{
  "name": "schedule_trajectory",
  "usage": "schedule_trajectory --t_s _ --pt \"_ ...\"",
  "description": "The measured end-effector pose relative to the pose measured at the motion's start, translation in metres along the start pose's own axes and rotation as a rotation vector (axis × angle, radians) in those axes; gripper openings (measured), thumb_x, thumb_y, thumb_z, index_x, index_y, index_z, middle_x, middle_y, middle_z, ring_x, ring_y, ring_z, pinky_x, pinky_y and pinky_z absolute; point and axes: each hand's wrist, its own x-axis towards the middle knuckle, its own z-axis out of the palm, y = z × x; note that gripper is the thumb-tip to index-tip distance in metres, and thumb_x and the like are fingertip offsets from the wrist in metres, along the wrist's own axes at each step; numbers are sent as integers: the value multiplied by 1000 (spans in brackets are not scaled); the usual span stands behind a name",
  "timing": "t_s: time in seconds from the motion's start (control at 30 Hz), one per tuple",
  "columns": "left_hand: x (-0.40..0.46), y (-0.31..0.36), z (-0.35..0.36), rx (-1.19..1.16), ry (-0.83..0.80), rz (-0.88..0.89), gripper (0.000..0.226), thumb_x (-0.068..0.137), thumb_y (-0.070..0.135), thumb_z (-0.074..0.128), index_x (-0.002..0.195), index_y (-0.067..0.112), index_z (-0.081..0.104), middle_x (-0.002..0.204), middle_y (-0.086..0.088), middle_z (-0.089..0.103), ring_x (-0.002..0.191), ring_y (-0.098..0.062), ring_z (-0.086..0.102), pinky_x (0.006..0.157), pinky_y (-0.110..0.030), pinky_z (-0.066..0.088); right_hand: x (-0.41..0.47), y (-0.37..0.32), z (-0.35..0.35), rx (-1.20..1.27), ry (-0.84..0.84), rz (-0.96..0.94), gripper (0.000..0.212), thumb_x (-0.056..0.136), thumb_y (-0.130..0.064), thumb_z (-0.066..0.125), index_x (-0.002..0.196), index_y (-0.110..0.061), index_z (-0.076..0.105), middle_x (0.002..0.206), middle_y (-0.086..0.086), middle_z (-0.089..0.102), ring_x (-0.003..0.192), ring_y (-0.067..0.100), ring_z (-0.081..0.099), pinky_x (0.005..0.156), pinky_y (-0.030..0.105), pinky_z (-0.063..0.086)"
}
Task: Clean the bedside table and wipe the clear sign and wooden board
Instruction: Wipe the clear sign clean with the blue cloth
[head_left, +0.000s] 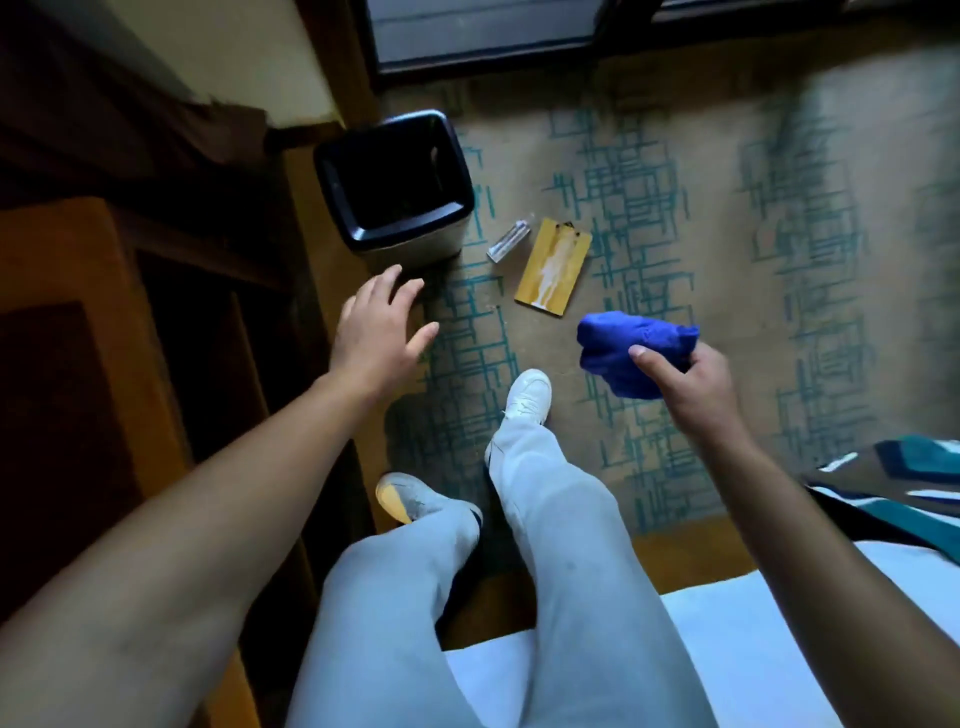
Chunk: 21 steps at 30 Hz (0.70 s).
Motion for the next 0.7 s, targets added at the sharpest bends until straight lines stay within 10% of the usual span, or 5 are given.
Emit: schedule_trajectory --t_s 0.2,0.7 --pt "74 43 70 55 3 158 61 96 43 59 149 20 39 163 -5 26 141 -30 39 108 -46 44 69 69 0 -308 34 -60 21 89 -19 71 106 -8 71 94 6 74 88 25 69 80 36 53" --pt "299 14 245 133 -192 129 107 82 65 67 160 17 11 164 -17 20 147 -35 30 120 -37 27 249 243 31 -232 -30 -77 24 86 -26 71 108 -16 73 100 6 75 93 21 70 88 47 57"
